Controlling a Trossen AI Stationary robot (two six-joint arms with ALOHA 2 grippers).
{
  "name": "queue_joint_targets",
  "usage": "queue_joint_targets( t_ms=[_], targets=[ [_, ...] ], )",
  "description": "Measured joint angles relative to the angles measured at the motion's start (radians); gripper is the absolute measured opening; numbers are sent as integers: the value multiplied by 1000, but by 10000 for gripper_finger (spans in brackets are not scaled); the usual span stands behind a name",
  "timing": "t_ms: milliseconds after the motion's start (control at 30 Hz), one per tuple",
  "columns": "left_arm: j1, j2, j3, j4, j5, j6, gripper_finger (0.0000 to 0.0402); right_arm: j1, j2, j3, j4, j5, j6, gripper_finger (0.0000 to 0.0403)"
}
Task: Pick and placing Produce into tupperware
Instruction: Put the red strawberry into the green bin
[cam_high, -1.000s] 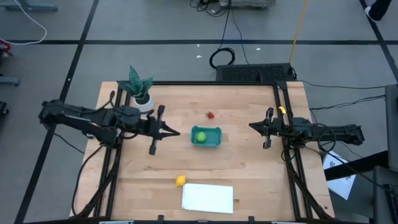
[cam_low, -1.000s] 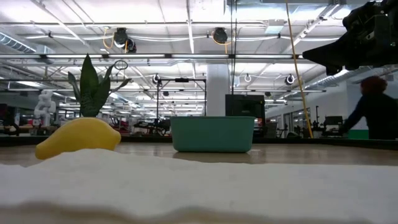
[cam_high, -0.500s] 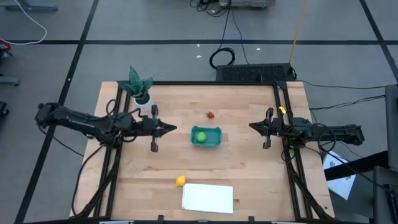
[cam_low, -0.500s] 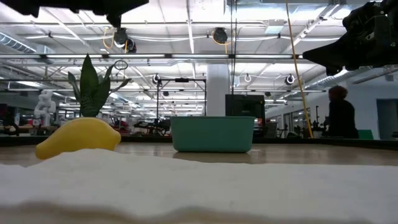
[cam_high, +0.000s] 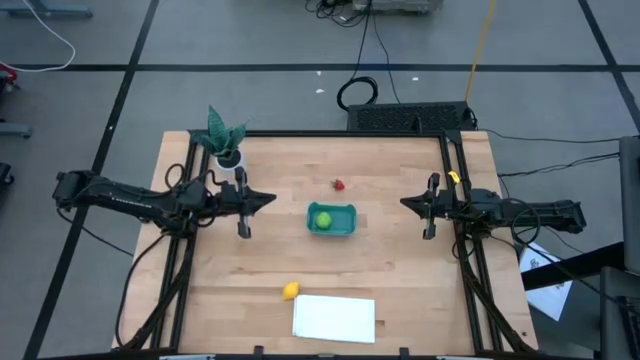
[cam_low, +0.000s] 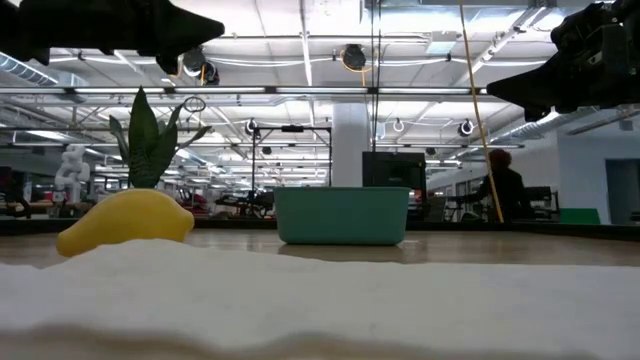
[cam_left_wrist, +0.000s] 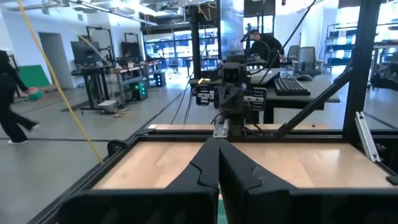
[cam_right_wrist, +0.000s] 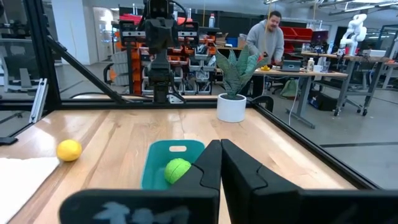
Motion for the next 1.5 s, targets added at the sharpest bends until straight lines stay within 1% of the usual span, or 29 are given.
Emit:
queue_joint_targets(
  t_ms=[233,500,733,867,933,1033,1300,1367,1500],
  targets=[
    [0,1,0,-10,0,1,1,0,0,0,0,-1,0,0],
    [-1,1,0,-10,0,-2,16,0,0,0,0,-2,0,0],
    [-1,1,0,-10,1,13,2,0,0,0,1,-2,-9,0],
    [-1,1,0,-11,7,23,13,0,0,0,2,-2,-11,0],
    [-1,1,0,-13,7,20,20,0,0,-1,12,-2,-11,0],
    [-1,1,0,-13,6,63,25,0,0,-1,39,-2,-5,0],
    [-1,1,0,-30,7,83,26,0,0,-1,109,-5,-4,0],
    [-1,1,0,-50,25,82,26,0,0,-1,114,-5,-4,0],
    [-1,1,0,-67,21,105,26,0,0,-1,114,-5,-20,0]
  ],
)
